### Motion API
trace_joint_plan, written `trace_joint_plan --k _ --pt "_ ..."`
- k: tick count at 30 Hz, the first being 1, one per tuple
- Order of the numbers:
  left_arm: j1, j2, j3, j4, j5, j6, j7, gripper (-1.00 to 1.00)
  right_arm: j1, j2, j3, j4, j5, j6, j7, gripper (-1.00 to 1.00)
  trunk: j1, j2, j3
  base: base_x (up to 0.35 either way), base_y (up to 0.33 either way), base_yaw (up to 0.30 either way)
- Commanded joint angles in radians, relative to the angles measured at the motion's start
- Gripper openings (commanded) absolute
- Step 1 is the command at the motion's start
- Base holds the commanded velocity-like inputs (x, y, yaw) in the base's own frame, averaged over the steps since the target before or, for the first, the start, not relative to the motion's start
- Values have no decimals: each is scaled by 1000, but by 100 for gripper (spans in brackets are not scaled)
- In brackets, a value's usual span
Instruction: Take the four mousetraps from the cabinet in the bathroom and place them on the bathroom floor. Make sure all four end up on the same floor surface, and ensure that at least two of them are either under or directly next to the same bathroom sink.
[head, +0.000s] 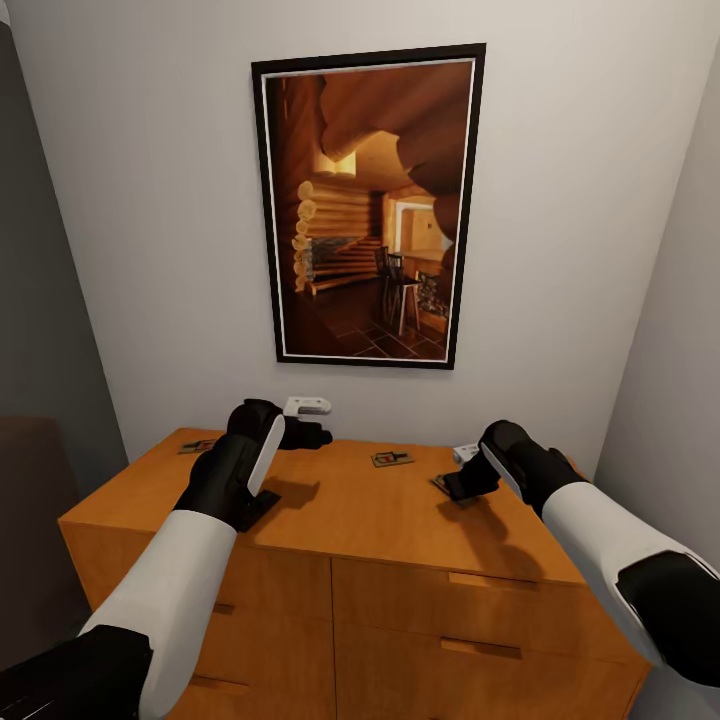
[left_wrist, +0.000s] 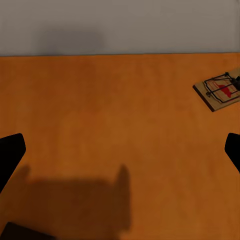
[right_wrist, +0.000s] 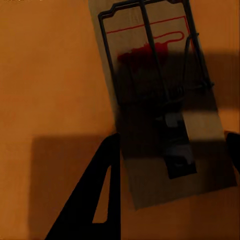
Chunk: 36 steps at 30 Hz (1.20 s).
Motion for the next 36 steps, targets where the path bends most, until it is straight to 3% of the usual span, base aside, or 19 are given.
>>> trace_joint_plan --k 1,3,4,9,17,36 --pt "-1 0 0 -1 3 4 2 100 -1 -3 9 10 17 3 -7 -100 0 -1 -1 0 0 0" --pt "-1 0 0 -1 3 4 1 100 -1 -4 7 -11 17 3 -9 -100 0 -1 -1 0 0 0" --pt "-1 -1 0 -1 2 4 2 100 -1 -8 -155 -206 16 3 -56 -100 0 -1 -1 0 0 0" --pt "-1 -2 0 -1 2 4 2 100 -1 -8 -194 -214 15 3 -103 -100 0 -1 -1 0 0 0" --pt "-1 -2 0 -1 4 4 2 100 -1 -9 -233 -250 16 3 -143 -100 0 -1 -1 0 0 0" --pt "-1 -2 0 -1 6 4 1 100 -1 -10 -240 -285 16 3 -149 -100 0 -1 -1 0 0 0"
